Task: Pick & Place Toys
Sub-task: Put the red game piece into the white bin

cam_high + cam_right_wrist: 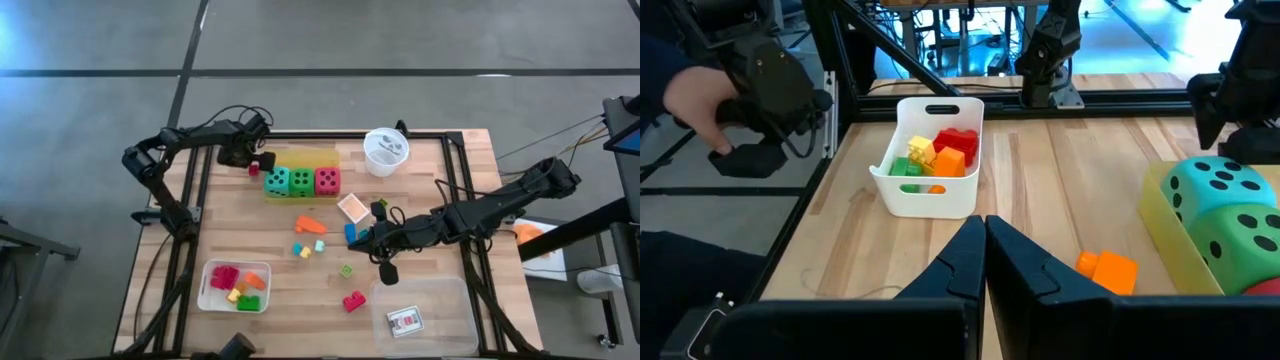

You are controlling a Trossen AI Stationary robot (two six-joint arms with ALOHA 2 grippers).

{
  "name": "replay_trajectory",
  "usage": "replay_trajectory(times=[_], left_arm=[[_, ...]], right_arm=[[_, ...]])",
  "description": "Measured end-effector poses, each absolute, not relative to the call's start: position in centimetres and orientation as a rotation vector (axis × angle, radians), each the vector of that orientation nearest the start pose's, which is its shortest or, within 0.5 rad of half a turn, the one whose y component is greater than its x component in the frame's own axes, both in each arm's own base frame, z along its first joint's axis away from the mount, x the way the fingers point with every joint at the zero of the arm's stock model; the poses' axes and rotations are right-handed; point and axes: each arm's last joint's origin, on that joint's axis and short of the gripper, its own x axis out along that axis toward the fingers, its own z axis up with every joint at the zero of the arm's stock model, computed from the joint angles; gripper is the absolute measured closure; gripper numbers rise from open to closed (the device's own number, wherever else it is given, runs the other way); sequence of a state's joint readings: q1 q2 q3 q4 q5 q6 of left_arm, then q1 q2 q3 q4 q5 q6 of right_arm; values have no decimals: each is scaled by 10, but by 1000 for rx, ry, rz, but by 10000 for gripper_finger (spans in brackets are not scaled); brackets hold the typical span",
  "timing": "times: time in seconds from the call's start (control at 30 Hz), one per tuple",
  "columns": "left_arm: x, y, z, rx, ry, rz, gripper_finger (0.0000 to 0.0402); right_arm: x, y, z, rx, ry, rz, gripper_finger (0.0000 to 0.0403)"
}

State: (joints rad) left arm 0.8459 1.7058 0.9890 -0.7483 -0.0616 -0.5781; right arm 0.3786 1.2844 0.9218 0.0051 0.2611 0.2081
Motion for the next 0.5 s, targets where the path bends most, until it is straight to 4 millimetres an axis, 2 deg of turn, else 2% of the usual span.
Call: replay_trajectory(times=[0.5], left_arm=[[188,214,147,-1045,1192,1135,181]], right_arm=[[268,99,293,94,350,81,394]])
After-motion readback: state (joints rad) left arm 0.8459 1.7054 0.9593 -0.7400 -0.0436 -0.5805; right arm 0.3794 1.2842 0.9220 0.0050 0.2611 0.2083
